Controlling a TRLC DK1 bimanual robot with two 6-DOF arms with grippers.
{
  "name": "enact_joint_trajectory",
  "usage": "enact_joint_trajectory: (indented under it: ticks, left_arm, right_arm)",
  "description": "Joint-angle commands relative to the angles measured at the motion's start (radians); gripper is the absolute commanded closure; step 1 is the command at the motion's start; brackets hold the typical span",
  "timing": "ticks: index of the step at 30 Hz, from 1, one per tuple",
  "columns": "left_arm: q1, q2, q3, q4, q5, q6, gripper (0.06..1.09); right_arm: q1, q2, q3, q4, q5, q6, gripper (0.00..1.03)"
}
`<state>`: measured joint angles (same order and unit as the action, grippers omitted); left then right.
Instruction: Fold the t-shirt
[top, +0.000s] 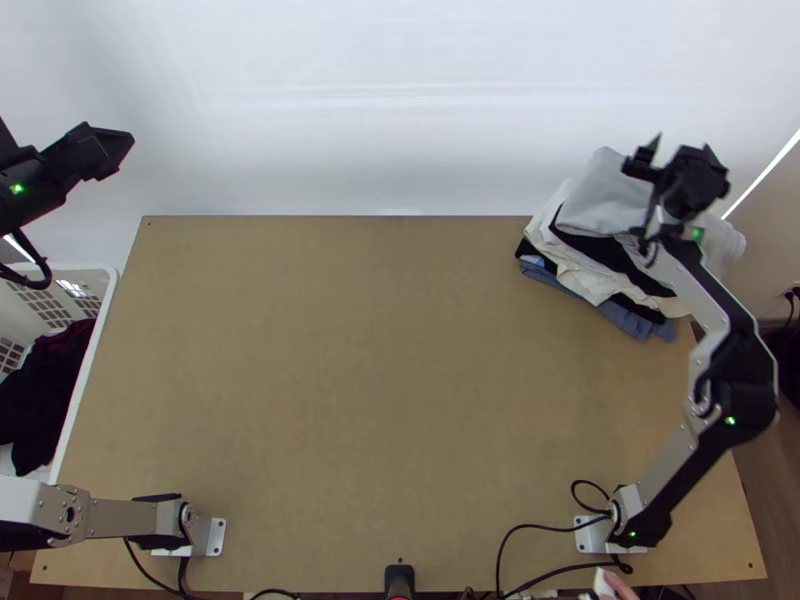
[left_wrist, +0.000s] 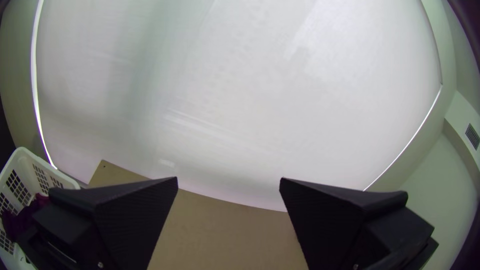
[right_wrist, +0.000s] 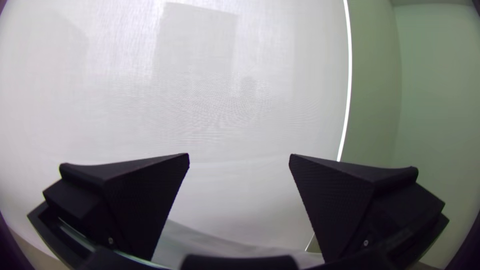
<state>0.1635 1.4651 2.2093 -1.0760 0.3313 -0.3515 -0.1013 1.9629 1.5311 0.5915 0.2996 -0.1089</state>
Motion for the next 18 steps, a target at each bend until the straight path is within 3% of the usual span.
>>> enact_joint_trajectory:
  ticks: [1, 10, 18]
  left_arm:
    - [0.013, -0.023, 0.004, 0.001, -0.002, -0.003, 0.1]
    - [0.025, -0.025, -0.002, -0.009, 0.0, 0.013, 0.1]
    - [0.025, -0.048, 0.001, -0.009, 0.006, 0.013, 0.1]
  right_arm:
    - [0.017, 0.133, 0.043, -0.001, 0.018, -0.037, 0.1]
    - [0.028, 0.318, 0.135, 0.001, 0.026, -0.061, 0.1]
    - [0.032, 0.1, 0.133, -0.004, 0.035, -0.051, 0.09]
